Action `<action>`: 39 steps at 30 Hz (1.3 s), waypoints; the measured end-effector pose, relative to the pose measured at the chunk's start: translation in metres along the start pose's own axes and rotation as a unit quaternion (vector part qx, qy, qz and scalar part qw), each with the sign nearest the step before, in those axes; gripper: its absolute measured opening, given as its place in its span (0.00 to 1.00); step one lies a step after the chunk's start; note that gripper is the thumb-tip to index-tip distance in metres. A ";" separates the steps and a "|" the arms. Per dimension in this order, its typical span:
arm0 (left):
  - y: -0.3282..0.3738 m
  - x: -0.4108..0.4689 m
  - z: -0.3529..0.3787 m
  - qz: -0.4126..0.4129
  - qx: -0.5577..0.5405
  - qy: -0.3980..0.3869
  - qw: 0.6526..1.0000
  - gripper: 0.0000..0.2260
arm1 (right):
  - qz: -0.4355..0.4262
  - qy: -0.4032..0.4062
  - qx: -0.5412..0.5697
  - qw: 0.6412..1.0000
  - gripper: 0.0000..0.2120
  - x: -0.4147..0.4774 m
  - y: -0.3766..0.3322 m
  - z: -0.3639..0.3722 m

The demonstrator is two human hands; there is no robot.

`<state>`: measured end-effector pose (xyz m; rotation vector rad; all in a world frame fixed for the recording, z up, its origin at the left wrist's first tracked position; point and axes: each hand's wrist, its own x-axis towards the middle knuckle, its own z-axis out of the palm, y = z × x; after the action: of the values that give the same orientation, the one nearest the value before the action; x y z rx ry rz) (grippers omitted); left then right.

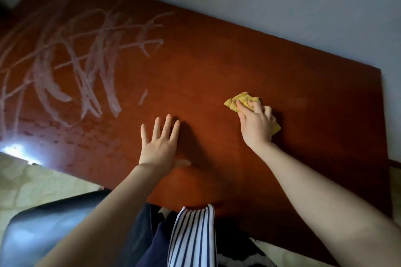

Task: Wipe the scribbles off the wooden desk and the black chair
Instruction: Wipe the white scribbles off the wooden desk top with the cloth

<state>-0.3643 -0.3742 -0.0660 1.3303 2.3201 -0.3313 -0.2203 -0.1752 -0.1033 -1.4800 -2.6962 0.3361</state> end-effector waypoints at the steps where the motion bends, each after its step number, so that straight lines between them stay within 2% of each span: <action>1: -0.005 -0.011 0.006 -0.003 -0.002 -0.001 1.000 0.49 | -0.009 -0.002 0.000 1.000 0.18 -0.013 -0.005 0.002; 7: -0.027 -0.066 0.040 -0.044 -0.019 0.009 0.999 0.51 | -0.083 -0.019 -0.001 0.996 0.17 -0.088 -0.031 0.014; 12: -0.042 -0.099 0.062 -0.127 -0.059 0.038 0.989 0.51 | -0.162 -0.004 0.036 0.986 0.16 -0.142 -0.051 0.025; 15: -0.049 -0.109 0.067 -0.185 -0.091 0.036 0.978 0.53 | -0.179 -0.005 0.053 0.982 0.17 -0.159 -0.064 0.030; 21: -0.075 -0.116 0.073 -0.273 -0.128 0.019 0.953 0.58 | -0.267 -0.036 0.093 0.959 0.16 -0.158 -0.095 0.039; 27: -0.095 -0.108 0.071 -0.324 -0.127 0.010 0.938 0.59 | -0.373 -0.060 0.095 0.921 0.15 -0.104 -0.123 0.040; 30: -0.095 -0.104 0.069 -0.324 -0.125 -0.005 0.938 0.58 | -0.360 -0.065 0.091 0.926 0.13 -0.065 -0.145 0.039; 39: -0.095 -0.099 0.061 -0.330 -0.115 -0.055 0.935 0.56 | -0.230 -0.075 0.070 0.968 0.14 0.062 -0.213 0.032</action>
<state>-0.3867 -0.5227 -0.0719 0.3812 2.5485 -0.3097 -0.4349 -0.2388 -0.0928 -0.7842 -2.9466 0.6101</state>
